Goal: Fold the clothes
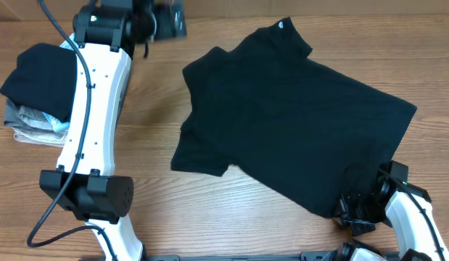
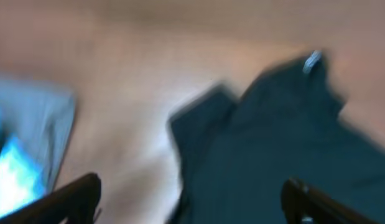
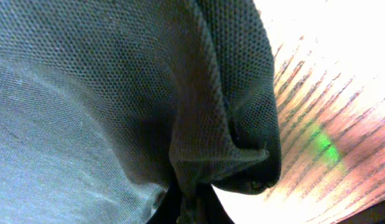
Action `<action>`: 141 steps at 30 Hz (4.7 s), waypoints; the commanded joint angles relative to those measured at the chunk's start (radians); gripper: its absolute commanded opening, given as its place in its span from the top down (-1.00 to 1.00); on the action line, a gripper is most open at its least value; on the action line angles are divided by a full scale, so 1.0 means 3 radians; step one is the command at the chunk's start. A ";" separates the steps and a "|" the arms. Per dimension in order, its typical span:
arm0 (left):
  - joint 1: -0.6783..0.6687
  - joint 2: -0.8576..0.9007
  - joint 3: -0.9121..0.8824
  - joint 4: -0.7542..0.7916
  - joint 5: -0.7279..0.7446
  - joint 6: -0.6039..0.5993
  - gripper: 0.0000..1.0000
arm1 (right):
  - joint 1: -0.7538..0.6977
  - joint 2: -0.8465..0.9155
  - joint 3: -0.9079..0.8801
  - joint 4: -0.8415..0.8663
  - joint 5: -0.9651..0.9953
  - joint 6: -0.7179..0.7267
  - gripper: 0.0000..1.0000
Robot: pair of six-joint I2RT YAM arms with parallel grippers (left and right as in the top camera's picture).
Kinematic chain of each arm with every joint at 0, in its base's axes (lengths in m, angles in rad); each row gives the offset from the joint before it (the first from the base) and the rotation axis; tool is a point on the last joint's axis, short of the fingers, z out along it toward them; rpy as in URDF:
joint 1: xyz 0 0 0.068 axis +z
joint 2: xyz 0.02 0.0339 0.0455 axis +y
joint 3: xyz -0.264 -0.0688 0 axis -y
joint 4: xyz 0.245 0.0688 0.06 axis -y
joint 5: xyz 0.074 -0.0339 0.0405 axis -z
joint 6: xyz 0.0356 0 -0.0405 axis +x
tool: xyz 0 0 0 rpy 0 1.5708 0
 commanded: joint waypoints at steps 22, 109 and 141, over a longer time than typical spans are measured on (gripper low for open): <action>-0.0228 0.0013 -0.2672 -0.0170 0.0238 0.0128 -0.61 | 0.0013 0.0069 -0.0102 0.0183 0.0075 -0.0013 0.92; -0.0427 -0.1153 -0.2360 0.0516 0.0113 -0.0064 0.92 | 0.0003 0.0070 0.1317 -0.0980 0.0075 -0.0193 0.93; -0.0916 -0.0333 -0.2251 0.2141 0.0113 0.0409 0.92 | 0.0003 0.0416 0.1310 -0.0042 0.0833 0.0423 0.92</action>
